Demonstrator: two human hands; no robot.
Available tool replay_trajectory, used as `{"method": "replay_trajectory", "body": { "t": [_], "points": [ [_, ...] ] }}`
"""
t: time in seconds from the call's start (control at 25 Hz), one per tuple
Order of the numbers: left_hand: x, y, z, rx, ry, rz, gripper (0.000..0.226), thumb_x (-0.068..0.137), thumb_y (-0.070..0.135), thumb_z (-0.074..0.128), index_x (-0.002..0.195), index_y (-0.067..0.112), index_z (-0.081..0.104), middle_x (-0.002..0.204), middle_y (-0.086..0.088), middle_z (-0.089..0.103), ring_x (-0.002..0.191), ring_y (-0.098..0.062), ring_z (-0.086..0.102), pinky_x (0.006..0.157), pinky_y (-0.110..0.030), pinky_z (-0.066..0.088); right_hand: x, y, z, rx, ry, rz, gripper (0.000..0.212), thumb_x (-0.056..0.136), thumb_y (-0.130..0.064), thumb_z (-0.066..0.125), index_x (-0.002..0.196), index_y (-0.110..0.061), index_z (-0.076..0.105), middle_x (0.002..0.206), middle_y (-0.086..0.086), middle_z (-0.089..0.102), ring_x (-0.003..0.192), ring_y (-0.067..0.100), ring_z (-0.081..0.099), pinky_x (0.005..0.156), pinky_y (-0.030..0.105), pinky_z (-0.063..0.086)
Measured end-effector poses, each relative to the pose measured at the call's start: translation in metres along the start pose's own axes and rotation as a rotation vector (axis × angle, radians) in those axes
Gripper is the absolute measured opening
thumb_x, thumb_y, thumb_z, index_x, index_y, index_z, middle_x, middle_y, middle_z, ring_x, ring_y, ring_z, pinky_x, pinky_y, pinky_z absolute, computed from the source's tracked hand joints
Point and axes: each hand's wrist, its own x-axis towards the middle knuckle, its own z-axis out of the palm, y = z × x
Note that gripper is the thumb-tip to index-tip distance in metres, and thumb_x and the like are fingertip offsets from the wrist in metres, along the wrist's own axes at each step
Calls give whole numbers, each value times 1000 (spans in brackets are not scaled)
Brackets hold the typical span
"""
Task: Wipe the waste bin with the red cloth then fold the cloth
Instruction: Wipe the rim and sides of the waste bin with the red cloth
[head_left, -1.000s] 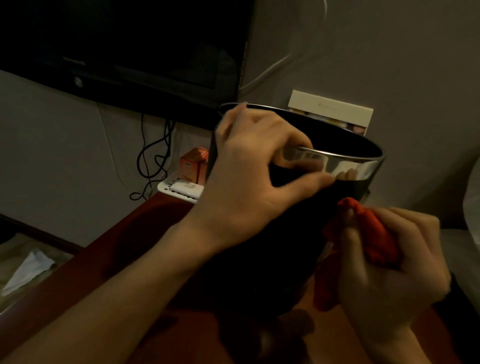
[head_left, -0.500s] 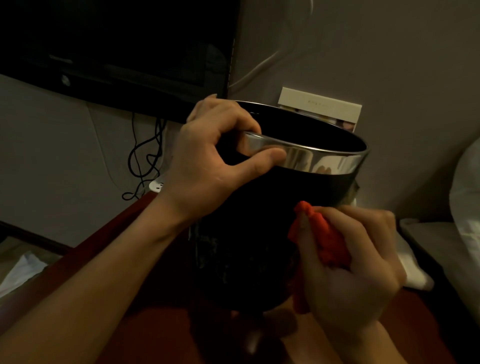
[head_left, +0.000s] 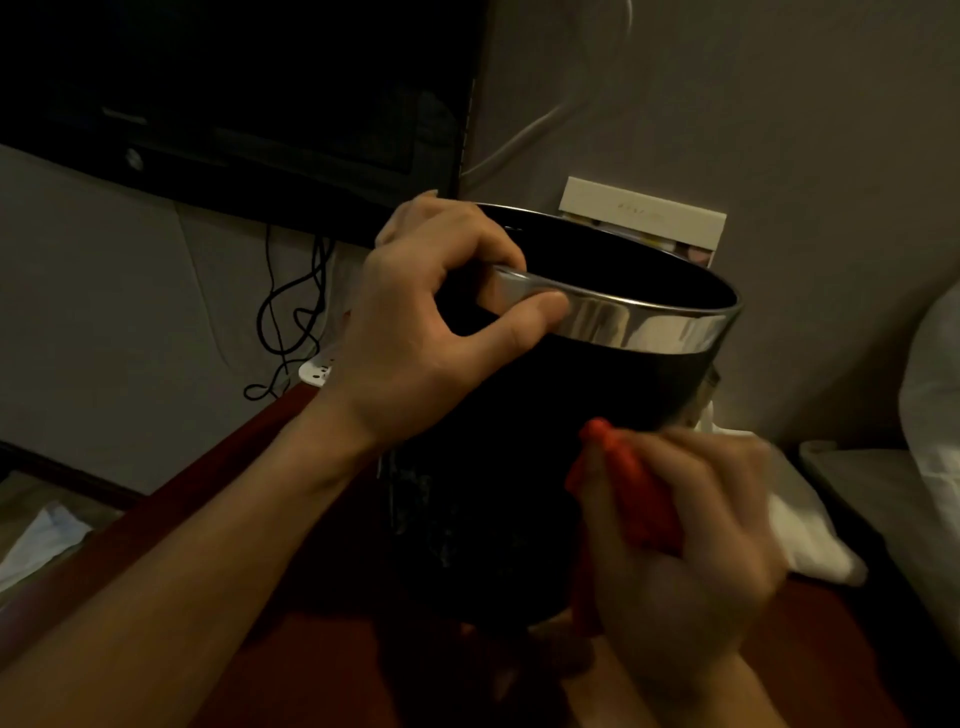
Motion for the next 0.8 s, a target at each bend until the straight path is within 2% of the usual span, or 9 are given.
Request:
{"method": "replay_trajectory", "body": {
  "t": [0.08, 0.16, 0.28, 0.4, 0.48, 0.64, 0.72, 0.8],
  "points": [
    [-6, 17, 12, 135, -15, 37, 22, 82, 39, 61, 92, 20, 60, 94, 9, 57, 104, -13, 49, 101, -50, 32, -19, -5, 11, 21, -72, -86, 15, 88, -17, 75, 85, -3, 77, 90, 7, 65, 80, 23, 54, 75, 32, 49],
    [-13, 33, 26, 240, -66, 71, 31, 81, 43, 63, 102, 21, 59, 103, 10, 55, 112, -12, 44, 108, -51, 24, -27, -3, 16, 34, -130, -138, 14, 87, -15, 76, 80, -3, 77, 85, 11, 69, 75, 27, 55, 64, 41, 49],
    [-12, 33, 24, 205, -91, 60, 40, 78, 49, 65, 105, 21, 57, 106, 11, 52, 117, -12, 43, 116, -43, 11, -21, -2, 11, 76, -125, -77, 16, 88, -18, 75, 81, -3, 77, 85, 10, 69, 74, 27, 58, 65, 42, 49],
    [-4, 14, 8, 69, -77, 4, 37, 74, 49, 69, 98, 25, 56, 99, 12, 54, 112, -7, 46, 116, -36, 14, -4, 2, 4, 92, -45, 42, 18, 88, -20, 75, 87, -2, 75, 90, -1, 61, 81, 20, 56, 79, 24, 46],
    [-1, 1, -2, -9, -69, -26, 35, 74, 48, 70, 96, 26, 54, 99, 15, 53, 111, -9, 48, 115, -31, 18, 7, 11, -1, 67, 13, 65, 19, 90, -20, 74, 88, -1, 73, 94, -3, 56, 84, 17, 54, 82, 18, 42],
    [-4, 9, 7, 133, -46, 12, 36, 72, 50, 72, 92, 26, 54, 97, 12, 52, 108, -13, 47, 111, -33, 22, -7, 8, 4, 55, 0, 41, 21, 90, -21, 73, 89, 0, 74, 93, 0, 58, 84, 20, 54, 81, 24, 44],
    [-8, 17, 15, 221, -19, 53, 38, 72, 52, 70, 93, 23, 57, 99, 11, 51, 109, -13, 45, 111, -40, 21, -28, 0, 16, 46, -82, -85, 18, 89, -21, 75, 86, -3, 77, 90, 5, 64, 81, 23, 55, 73, 36, 48],
    [-8, 18, 17, 206, -19, 63, 39, 72, 52, 70, 93, 21, 58, 99, 12, 51, 109, -10, 44, 111, -44, 20, -33, -1, 19, 29, -142, -181, 14, 87, -21, 77, 85, -7, 79, 87, 7, 68, 80, 24, 55, 65, 42, 48]
  ]
}}
